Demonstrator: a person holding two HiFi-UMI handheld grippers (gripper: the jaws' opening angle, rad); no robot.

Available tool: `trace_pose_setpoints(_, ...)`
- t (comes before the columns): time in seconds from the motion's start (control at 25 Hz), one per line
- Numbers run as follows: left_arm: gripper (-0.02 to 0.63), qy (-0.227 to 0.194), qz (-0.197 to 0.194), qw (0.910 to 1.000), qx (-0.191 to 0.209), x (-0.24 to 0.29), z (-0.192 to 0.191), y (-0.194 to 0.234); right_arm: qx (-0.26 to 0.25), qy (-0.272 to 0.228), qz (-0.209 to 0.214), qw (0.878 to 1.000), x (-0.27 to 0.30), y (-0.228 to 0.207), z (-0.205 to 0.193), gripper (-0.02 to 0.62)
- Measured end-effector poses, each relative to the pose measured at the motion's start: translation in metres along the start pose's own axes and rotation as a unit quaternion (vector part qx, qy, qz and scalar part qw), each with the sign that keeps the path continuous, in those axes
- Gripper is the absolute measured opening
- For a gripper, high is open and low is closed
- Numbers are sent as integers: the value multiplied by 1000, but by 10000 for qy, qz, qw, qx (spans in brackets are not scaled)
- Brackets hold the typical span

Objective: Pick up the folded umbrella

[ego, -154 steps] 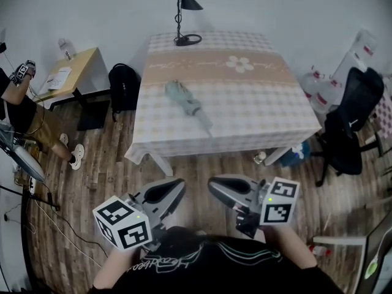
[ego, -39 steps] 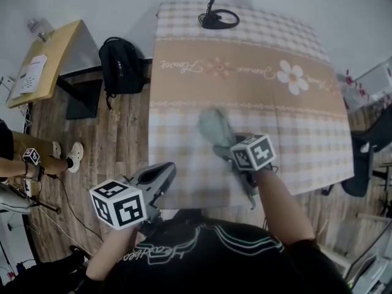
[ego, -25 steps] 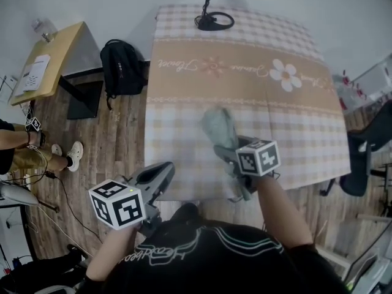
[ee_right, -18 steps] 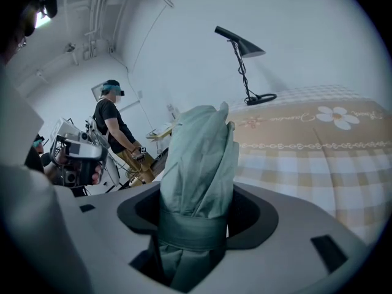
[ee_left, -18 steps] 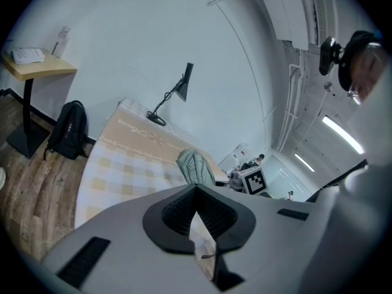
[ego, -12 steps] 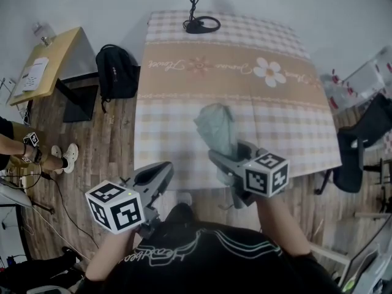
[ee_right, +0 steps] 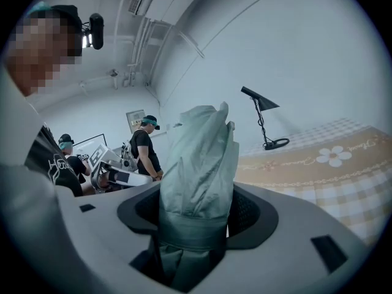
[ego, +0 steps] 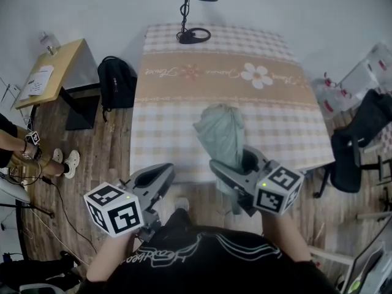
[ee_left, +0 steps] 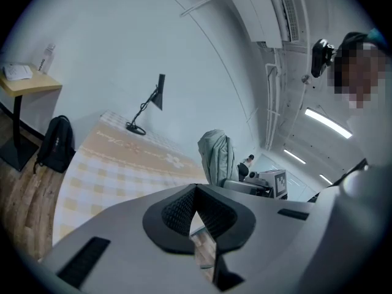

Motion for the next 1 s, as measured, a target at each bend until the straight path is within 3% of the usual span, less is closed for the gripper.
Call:
trace_pose_setpoints(0.48,-3,-469,-143,9980,405,-32,-5,-68,-150,-736,422,9963,-58,50,13,287)
trace_pose_setpoints(1.0,-3,-574,-269,9953,734,-38,-12,-106,-337,-875,379,9949,-90,71,12,285)
Point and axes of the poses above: the fingertips, and each gripper's own axes: x forward along the fingers, y to its left, z out of its top, the point moved 5 cm from there along -x, backward along the fingers, and after that the axes turned 7 degrees about z, right-handed, at the moved point
